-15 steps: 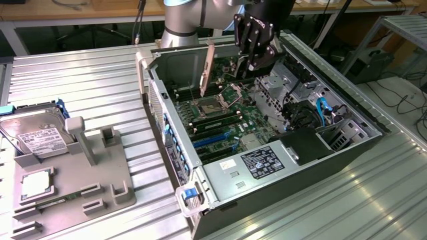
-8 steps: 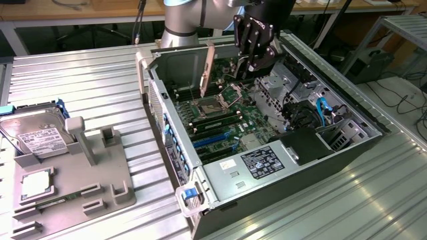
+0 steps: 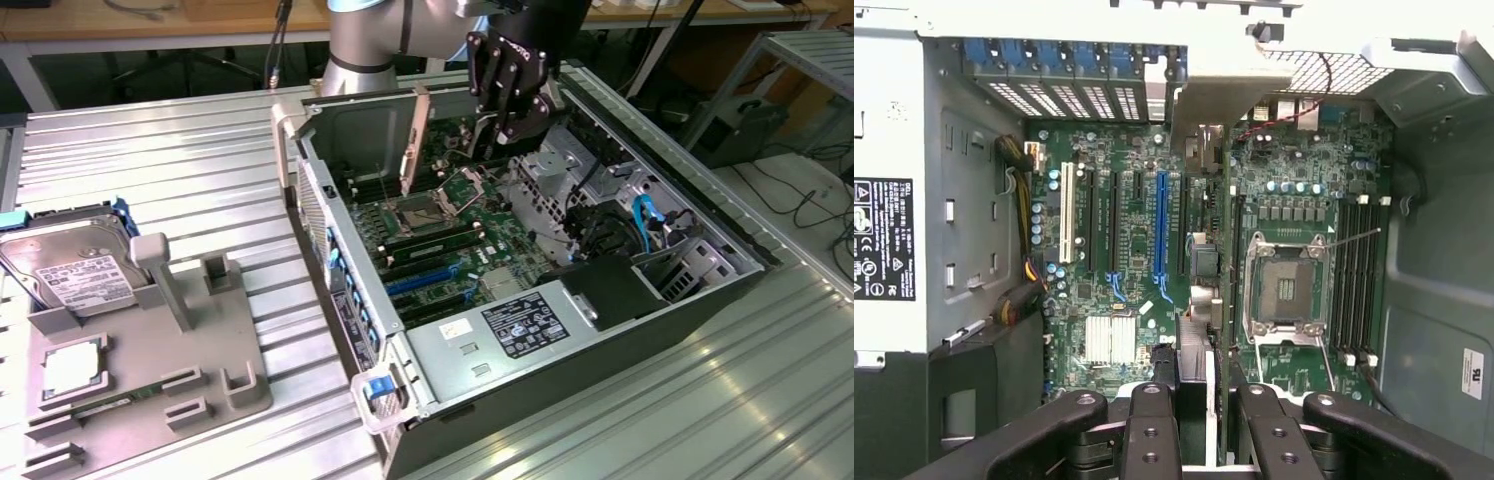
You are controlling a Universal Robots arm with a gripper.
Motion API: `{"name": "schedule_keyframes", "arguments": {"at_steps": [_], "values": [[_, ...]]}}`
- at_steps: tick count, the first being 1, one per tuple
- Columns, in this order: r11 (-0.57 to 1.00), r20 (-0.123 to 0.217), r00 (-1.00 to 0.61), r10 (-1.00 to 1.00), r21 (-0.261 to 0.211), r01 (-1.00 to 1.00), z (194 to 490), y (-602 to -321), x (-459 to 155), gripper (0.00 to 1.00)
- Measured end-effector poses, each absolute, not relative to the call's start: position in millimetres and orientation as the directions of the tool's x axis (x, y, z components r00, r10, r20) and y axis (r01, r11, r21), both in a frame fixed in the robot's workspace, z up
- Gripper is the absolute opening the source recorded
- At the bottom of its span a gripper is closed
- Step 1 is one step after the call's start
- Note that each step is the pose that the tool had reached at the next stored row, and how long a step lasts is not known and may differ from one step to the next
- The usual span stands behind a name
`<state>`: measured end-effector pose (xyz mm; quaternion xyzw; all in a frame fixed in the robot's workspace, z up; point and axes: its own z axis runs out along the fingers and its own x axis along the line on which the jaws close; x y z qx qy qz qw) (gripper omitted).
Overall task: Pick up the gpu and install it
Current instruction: 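Insert the gpu into the slot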
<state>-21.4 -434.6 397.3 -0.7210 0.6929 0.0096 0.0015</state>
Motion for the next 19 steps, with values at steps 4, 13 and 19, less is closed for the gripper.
{"name": "schedule_keyframes", "arguments": {"at_steps": [4, 13, 19], "values": [[-0.042, -0.016, 0.042, -0.999, 0.011, -0.999, 395.8, -434.8, -21.4, 0.28], [-0.045, -0.016, 0.045, -0.999, 0.011, -0.999, 391.6, -435.2, -21.4, 0.28], [-0.047, -0.016, 0.047, -0.999, 0.011, -0.999, 389.1, -435.5, -21.5, 0.28]]}}
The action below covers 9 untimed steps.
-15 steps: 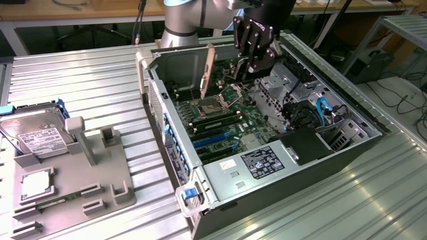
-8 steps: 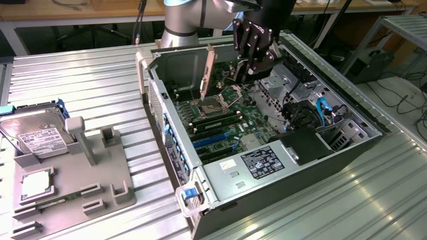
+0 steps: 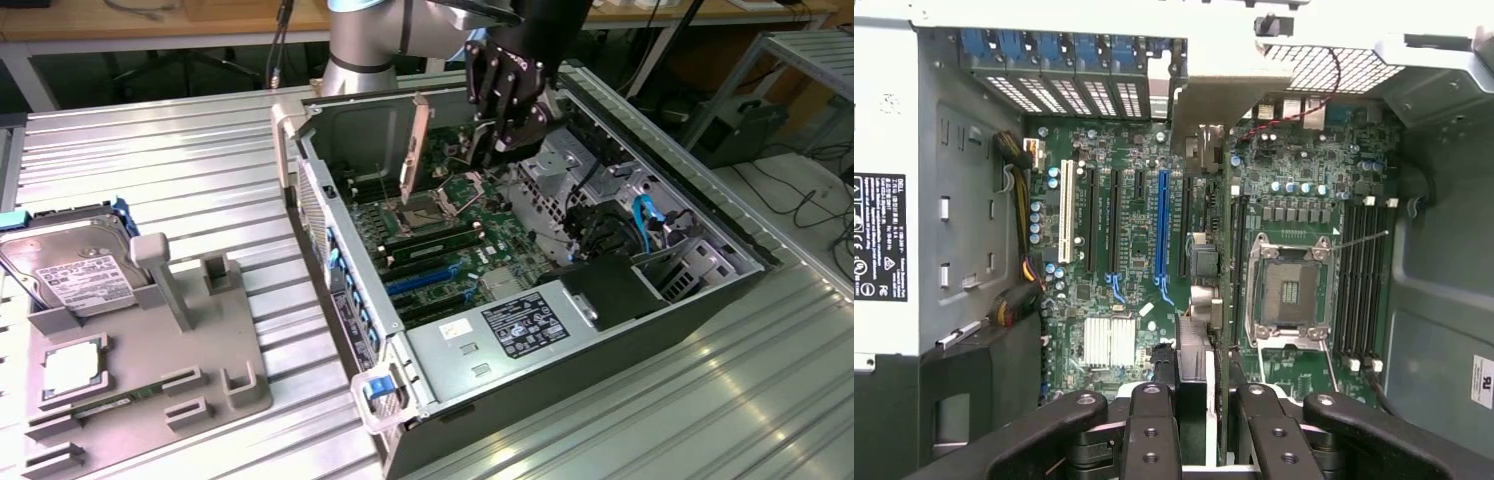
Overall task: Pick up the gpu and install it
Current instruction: 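Insert the gpu into the slot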
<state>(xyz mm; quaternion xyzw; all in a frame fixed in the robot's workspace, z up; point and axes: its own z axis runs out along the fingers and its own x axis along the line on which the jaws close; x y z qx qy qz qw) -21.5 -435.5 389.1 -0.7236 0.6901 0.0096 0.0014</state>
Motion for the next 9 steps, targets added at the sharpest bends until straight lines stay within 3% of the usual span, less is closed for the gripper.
{"name": "schedule_keyframes", "arguments": {"at_steps": [9], "values": [[-0.05, -0.016, 0.05, -0.999, 0.011, -0.999, 386.1, -435.8, -21.5, 0.28]]}}
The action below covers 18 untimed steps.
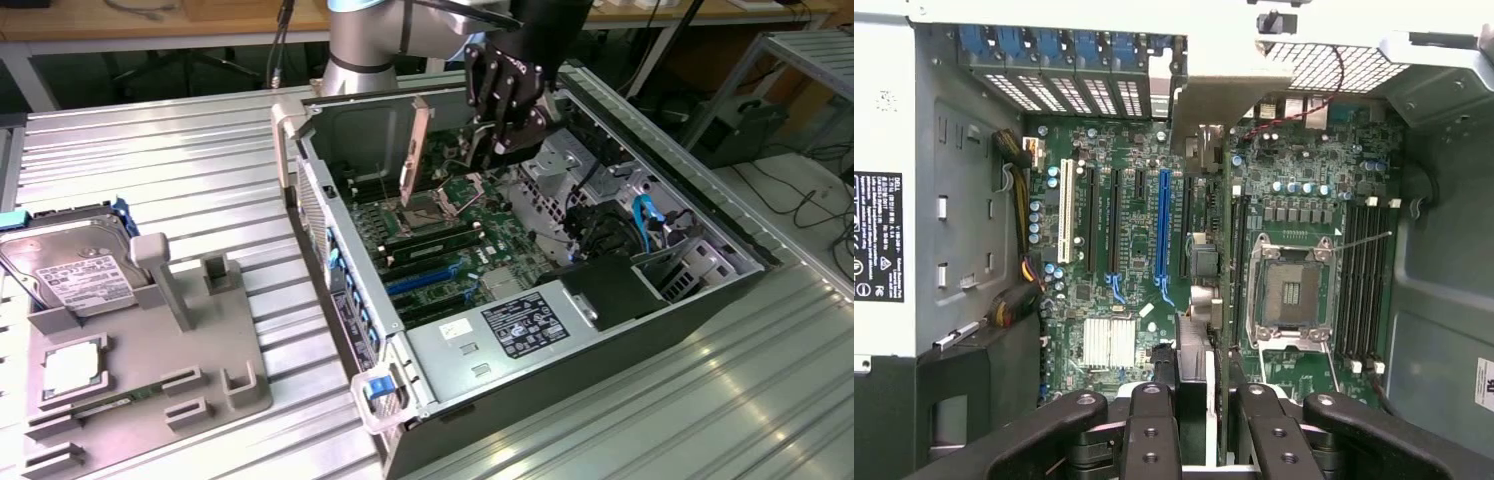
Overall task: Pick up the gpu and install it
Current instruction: 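Insert the gpu into the slot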
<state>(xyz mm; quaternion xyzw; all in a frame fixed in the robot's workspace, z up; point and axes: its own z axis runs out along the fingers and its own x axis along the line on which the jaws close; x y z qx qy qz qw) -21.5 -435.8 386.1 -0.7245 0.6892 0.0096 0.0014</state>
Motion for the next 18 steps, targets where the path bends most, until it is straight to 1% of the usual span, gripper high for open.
{"name": "schedule_keyframes", "arguments": {"at_steps": [18], "values": [[-0.055, -0.016, 0.055, -0.998, 0.011, -0.998, 380.3, -436.8, -21.4, 0.28]]}}
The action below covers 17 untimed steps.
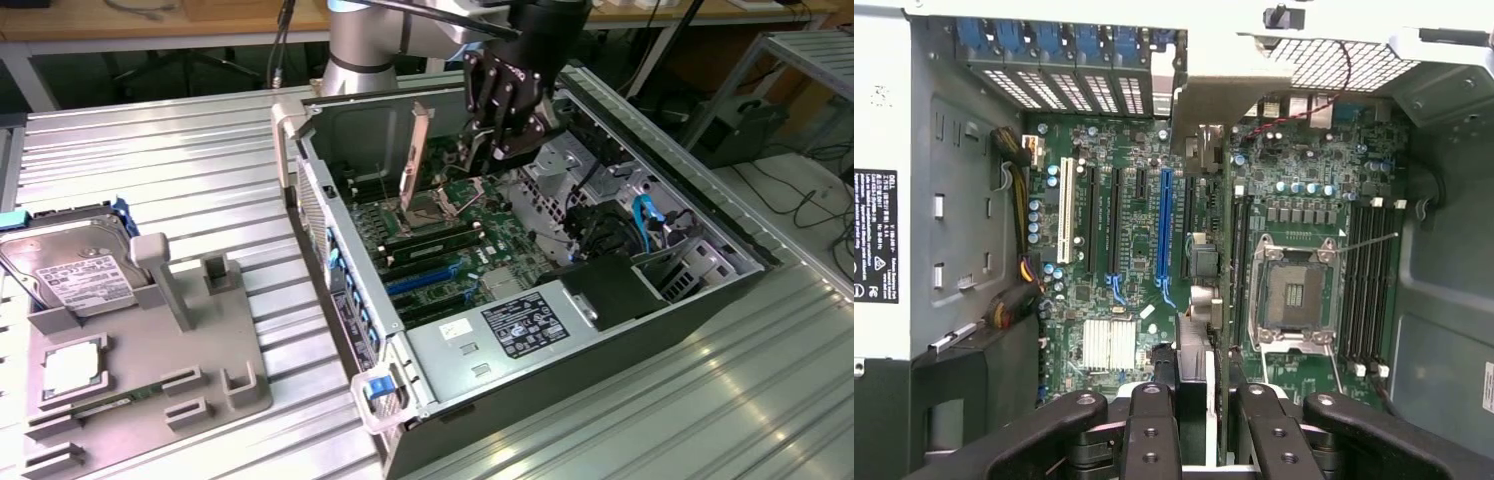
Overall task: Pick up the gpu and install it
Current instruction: 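Insert the gpu into the slot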
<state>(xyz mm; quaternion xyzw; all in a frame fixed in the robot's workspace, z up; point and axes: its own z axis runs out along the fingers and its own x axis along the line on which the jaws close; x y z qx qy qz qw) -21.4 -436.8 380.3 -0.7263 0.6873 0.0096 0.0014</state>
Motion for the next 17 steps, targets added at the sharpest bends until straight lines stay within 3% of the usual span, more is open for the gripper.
{"name": "schedule_keyframes", "arguments": {"at_steps": [17], "values": [[-0.063, -0.016, 0.062, -0.998, 0.011, -0.998, 373.4, -437.5, -21.4, 0.28]]}}
